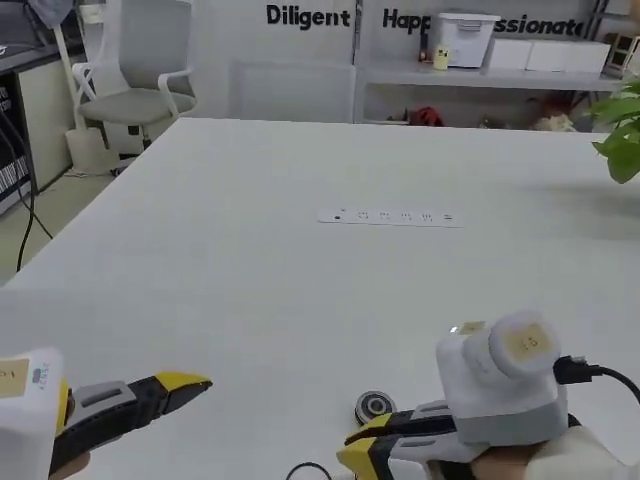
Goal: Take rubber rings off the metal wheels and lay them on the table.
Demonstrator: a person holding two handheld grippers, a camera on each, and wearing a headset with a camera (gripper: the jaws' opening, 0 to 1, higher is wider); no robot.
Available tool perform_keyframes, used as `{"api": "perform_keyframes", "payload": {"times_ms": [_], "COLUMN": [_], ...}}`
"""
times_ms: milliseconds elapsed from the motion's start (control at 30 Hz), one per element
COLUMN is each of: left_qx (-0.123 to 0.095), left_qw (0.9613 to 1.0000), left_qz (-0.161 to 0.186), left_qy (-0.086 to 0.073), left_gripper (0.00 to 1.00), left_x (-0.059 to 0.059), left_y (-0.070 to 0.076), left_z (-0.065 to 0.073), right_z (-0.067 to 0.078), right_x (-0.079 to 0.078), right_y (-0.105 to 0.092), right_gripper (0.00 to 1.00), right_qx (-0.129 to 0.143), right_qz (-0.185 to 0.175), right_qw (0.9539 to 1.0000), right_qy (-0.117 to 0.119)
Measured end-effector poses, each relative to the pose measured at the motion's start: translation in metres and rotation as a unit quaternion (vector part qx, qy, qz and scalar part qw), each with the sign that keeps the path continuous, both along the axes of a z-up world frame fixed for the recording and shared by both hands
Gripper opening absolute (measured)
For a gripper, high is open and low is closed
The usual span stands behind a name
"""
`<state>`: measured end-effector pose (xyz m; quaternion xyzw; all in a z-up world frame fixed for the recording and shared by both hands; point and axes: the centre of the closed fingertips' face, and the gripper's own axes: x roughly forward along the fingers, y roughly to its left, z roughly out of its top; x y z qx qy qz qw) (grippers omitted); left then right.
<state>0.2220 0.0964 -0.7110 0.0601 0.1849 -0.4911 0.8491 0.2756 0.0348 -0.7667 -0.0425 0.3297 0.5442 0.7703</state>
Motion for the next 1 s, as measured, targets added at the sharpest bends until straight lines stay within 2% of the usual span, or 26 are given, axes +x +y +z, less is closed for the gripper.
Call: {"api": "perform_keyframes", "payload": {"times_ms": [167,233,367,433,600,733,833,933,1000], "left_qx": [0.003,-0.001,-0.01,-0.009,-0.002,-0.015,-0.005,-0.005,0.003], "left_qw": [1.0,1.0,0.9999,0.9998,0.9995,0.9993,0.9988,0.9984,0.9979], "left_qz": [-0.003,-0.005,-0.008,-0.014,-0.024,-0.027,-0.032,-0.038,-0.042], "left_qy": [0.0,-0.005,-0.001,-0.008,-0.019,-0.022,-0.036,-0.042,-0.049], "left_gripper": [0.99,0.99,1.0,1.0,0.99,0.97,0.97,0.96,0.96], "left_x": [0.0,0.0,0.001,0.001,0.005,0.01,0.016,0.021,0.026], "left_y": [-0.001,-0.003,-0.007,-0.01,-0.015,-0.017,-0.02,-0.024,-0.027], "left_z": [0.001,0.006,0.012,0.016,0.024,0.034,0.04,0.046,0.048], "right_z": [0.015,0.021,0.033,0.037,0.037,0.039,0.038,0.036,0.034], "right_x": [0.008,0.012,0.019,0.023,0.03,0.033,0.034,0.035,0.036], "right_y": [-0.005,-0.009,-0.016,-0.02,-0.033,-0.041,-0.046,-0.052,-0.056], "right_gripper": [0.09,0.1,0.12,0.13,0.16,0.16,0.16,0.16,0.16], "right_qx": [0.02,0.026,0.037,0.036,0.023,0.02,0.017,0.013,0.011], "right_qz": [-0.007,-0.011,-0.017,-0.018,-0.024,-0.026,-0.026,-0.028,-0.031], "right_qw": [0.9997,0.9994,0.9986,0.9981,0.9975,0.9973,0.9973,0.9974,0.9975], "right_qy": [-0.014,-0.02,-0.035,-0.047,-0.062,-0.066,-0.067,-0.065,-0.063]}}
